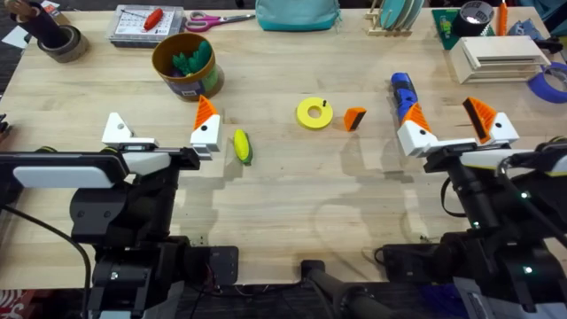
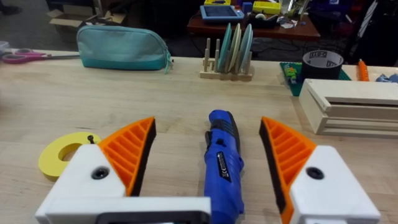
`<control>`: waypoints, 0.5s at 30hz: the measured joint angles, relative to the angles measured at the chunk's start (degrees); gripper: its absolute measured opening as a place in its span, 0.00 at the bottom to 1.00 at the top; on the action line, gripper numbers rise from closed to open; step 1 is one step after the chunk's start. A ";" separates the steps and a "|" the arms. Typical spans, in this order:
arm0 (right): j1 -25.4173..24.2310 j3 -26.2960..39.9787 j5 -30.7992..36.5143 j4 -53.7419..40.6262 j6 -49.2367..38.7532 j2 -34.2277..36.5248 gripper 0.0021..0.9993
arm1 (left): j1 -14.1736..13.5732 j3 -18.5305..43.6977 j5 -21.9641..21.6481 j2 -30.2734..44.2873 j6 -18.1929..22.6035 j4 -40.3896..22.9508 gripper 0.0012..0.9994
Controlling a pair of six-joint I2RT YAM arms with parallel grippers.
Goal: Pick up the gripper from the table and insert it into the empty holder that is missing its gripper. Then pick up a screw, insert it into the mounting hole, and use the screwdriver to tighten it. Finally, clean up the table by picking up the vegetable and placing it into the bucket.
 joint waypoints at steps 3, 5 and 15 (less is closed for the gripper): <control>0.00 0.00 0.00 -0.16 0.00 0.00 1.00 | 0.00 0.00 0.00 0.00 0.00 -0.02 0.99; 0.00 0.00 0.00 -0.26 0.00 -0.02 1.00 | 0.00 0.00 0.00 0.00 0.00 -0.14 0.99; 0.00 0.00 0.00 0.07 -2.16 0.00 1.00 | 0.00 0.00 -0.02 0.00 0.00 -0.15 0.99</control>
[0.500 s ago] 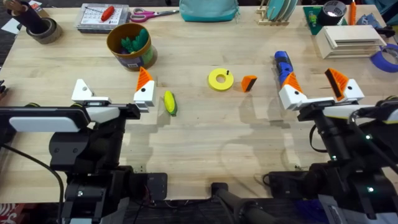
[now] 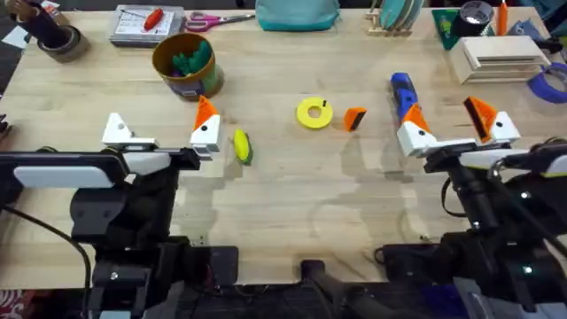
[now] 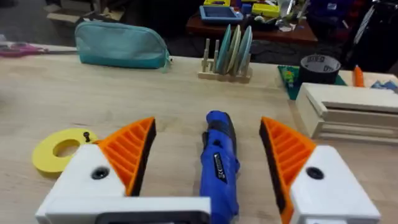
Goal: Pick up the gripper from the table and insert it into the empty holder that is missing its gripper. Then pick up a screw, insert it into the mounting hole, and use the screwdriver to tighten it. Finally, clean up the table by picking up the vegetable and placing it into the bucket.
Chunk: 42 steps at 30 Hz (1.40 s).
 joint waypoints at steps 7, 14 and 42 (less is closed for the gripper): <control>0.00 2.28 -0.61 4.51 -2.74 0.09 1.00 | 0.00 1.77 0.02 0.00 -0.02 -3.61 0.99; 0.00 14.80 -1.22 -0.50 -2.72 0.09 1.00 | 0.00 13.92 0.02 0.32 0.00 -14.40 0.99; 0.00 56.47 -4.11 -37.66 -2.74 38.29 1.00 | 0.00 57.71 -0.02 40.33 0.00 -48.81 0.99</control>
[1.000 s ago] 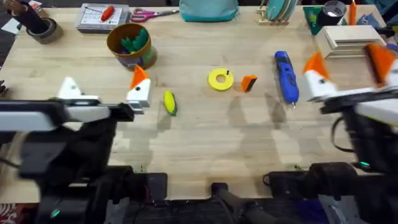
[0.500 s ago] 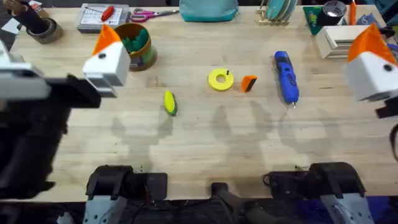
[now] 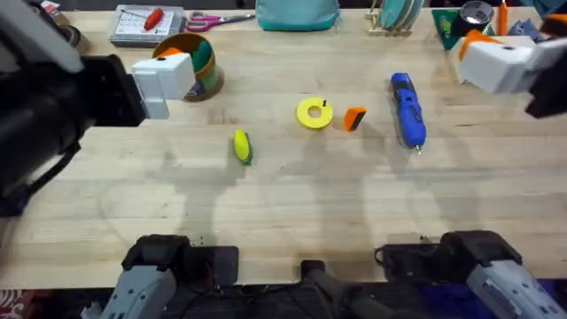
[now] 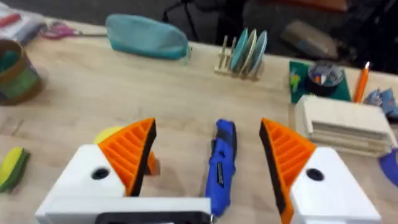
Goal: Pick up the gripper from the table and insert it into the empty holder that is missing its gripper. Then pick up a screw, insert it into the mounting hole, and use the screwdriver to tighten it. Finally, clean up the table by picking up the vegetable and placing it into the bucket.
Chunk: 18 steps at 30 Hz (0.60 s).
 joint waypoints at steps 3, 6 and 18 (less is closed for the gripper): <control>0.00 1.85 0.00 -1.85 0.00 3.83 1.00 | 0.00 4.25 0.00 7.56 0.00 -6.91 0.99; 0.00 1.85 0.00 -1.85 0.00 3.83 1.00 | 0.00 4.25 0.00 7.56 0.00 -6.91 0.99; 0.00 10.68 -0.02 -17.93 0.00 24.47 1.00 | 0.00 5.02 0.00 18.67 0.00 -10.27 0.99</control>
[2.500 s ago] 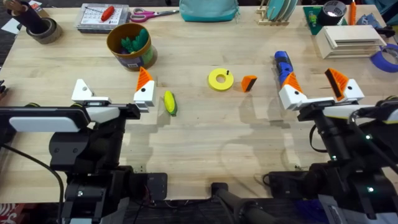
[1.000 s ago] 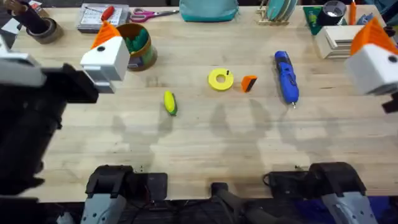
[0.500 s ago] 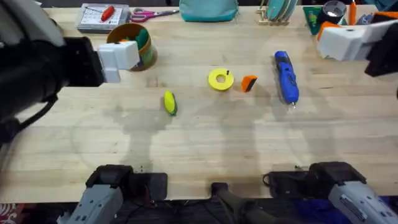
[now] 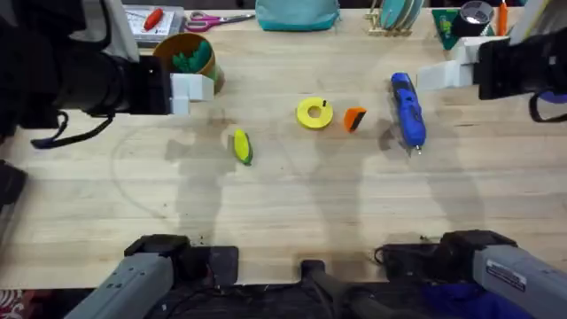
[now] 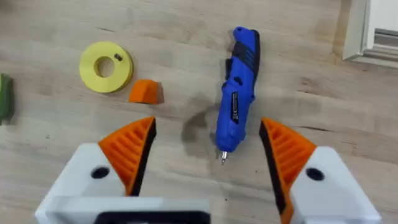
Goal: Pick up the gripper from the table and insert it into the empty holder that is missing its gripper. Then pick up a screw, insert it into the mounting hole, and use the screwdriver to tighten it. Finally, clean up the table by picking up the vegetable and placing it into the bucket.
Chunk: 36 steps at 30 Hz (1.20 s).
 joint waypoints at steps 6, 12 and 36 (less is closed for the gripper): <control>0.00 0.00 0.00 0.24 0.00 -0.79 1.00 | 0.00 0.00 0.00 0.67 0.00 0.02 0.99; 0.00 0.00 0.00 0.80 0.00 -0.79 1.00 | 0.00 0.00 0.00 0.67 0.00 -0.24 0.99; 0.00 0.00 -2.56 3.19 2.25 -0.77 1.00 | -18.45 0.90 1.77 18.09 -28.46 -6.77 0.99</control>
